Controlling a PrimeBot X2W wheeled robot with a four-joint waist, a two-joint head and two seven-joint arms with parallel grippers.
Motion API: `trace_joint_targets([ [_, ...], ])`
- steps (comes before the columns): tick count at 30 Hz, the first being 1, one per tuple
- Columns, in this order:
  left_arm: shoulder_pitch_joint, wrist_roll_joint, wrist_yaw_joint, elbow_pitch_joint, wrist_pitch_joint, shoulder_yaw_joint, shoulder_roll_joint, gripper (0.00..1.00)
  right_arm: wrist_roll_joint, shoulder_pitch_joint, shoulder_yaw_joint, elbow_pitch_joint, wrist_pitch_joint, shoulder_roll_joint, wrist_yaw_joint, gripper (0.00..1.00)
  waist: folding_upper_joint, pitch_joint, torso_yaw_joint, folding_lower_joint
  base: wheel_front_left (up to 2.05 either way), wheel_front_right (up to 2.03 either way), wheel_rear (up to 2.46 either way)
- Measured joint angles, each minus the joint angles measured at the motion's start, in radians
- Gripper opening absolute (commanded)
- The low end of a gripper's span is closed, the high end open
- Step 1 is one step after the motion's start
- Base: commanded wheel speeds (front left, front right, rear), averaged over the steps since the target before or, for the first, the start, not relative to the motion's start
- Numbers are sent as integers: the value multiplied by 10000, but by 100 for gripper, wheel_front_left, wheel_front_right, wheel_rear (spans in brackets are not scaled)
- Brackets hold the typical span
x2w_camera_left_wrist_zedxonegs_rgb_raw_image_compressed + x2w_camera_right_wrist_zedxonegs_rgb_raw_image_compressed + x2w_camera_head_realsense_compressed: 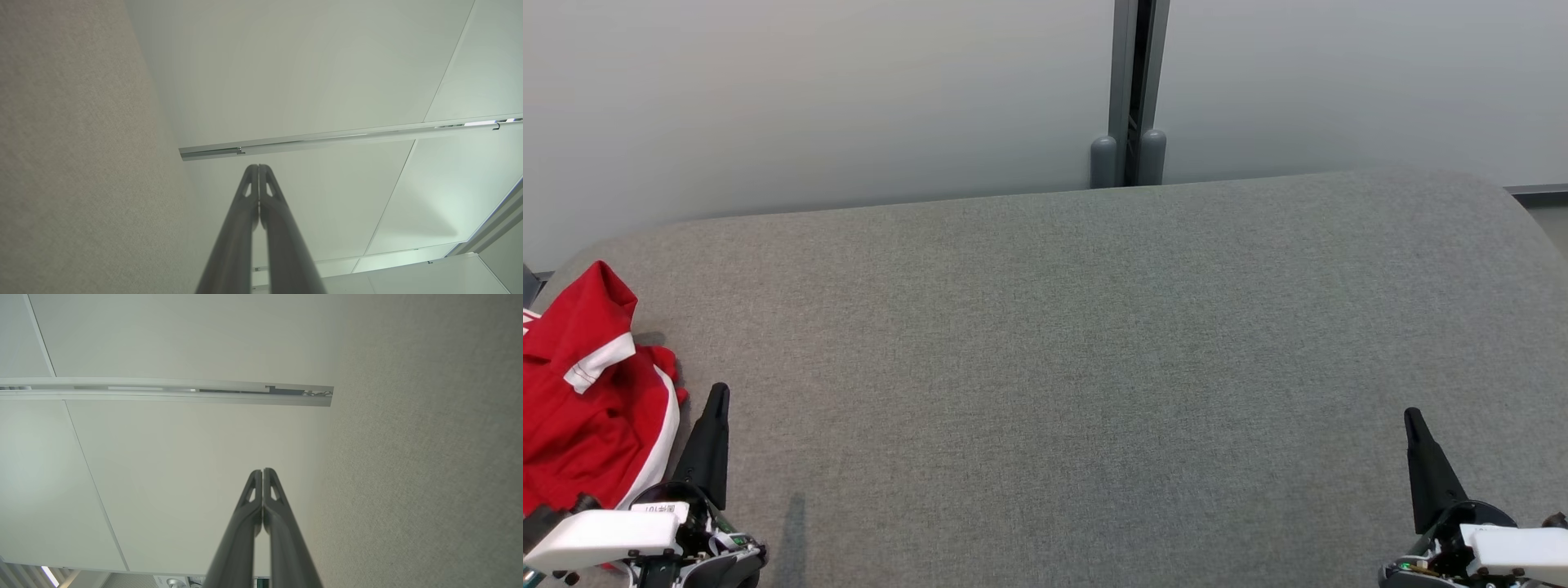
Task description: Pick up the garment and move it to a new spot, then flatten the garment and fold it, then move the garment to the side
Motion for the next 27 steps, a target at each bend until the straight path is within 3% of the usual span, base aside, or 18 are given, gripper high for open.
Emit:
trace_joint_targets([
  [14, 0, 0, 0, 0, 0, 0, 0, 0, 0, 0, 0, 0, 0, 0, 0, 0, 0, 0, 0, 0, 0, 0, 0],
  [15, 15, 0, 0, 27, -4, -4, -4, 100, 2, 5, 4, 27, 0, 2, 0, 100, 0, 0, 0, 0, 0, 0, 0],
  [27, 193, 79, 4, 349, -514, -407, -176, 100, -190, 69, 86, 389, -173, 50, -2, 100, 0, 16, 9, 0, 0, 0, 0],
])
